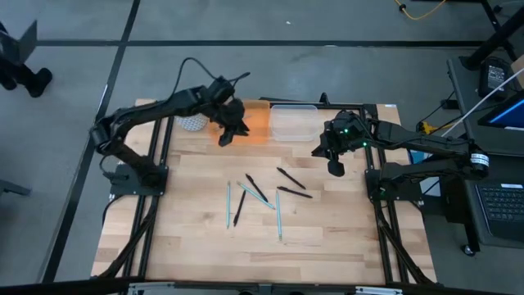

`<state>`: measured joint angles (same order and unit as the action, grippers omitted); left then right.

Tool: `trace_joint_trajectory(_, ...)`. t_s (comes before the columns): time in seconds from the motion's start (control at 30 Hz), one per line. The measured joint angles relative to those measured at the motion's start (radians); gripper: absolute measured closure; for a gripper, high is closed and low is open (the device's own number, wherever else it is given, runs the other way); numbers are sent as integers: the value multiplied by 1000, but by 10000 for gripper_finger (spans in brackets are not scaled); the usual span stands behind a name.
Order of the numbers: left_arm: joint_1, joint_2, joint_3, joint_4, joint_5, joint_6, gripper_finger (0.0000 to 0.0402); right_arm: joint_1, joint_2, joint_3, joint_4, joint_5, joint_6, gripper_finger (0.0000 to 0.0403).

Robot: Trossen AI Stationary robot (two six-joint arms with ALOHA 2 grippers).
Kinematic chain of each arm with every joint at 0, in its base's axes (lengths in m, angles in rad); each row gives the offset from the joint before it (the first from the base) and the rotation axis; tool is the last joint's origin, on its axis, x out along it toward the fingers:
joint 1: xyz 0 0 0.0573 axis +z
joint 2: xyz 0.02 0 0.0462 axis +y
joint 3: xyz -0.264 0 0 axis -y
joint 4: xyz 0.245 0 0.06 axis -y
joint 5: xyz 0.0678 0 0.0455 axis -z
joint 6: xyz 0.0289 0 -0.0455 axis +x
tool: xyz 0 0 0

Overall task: Sort pens & pencils
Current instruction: Put the light blue pencil into the orange bin

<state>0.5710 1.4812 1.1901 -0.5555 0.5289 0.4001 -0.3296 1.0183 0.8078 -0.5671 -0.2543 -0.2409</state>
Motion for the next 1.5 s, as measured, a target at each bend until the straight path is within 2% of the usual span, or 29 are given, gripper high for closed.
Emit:
trace_joint_trajectory(0.13,-50,-108,-128,160,-34,-50,321,0,0,0,-3,0,0,363)
trace_joint_trajectory(0.37,-163,-259,-365,444,-191,-137,321,0,0,0,-4,-3,0,363)
trace_joint_trajectory(0.47,-213,-299,-442,554,-265,-165,321,0,0,0,-2,-8,0,363)
trace_joint_trajectory(0.57,-255,-337,-492,617,-293,-182,321,0,0,0,-2,-9,0,363)
trace_joint_trajectory(0.8,-337,-386,-550,619,-407,-213,321,0,0,0,-1,-10,0,363)
trace_joint_trajectory(1.33,-493,-389,-579,551,-406,-185,321,0,0,0,1,-11,28,363)
trace_joint_trajectory(1.5,-503,-378,-579,531,-404,-206,321,0,0,0,3,-11,29,363)
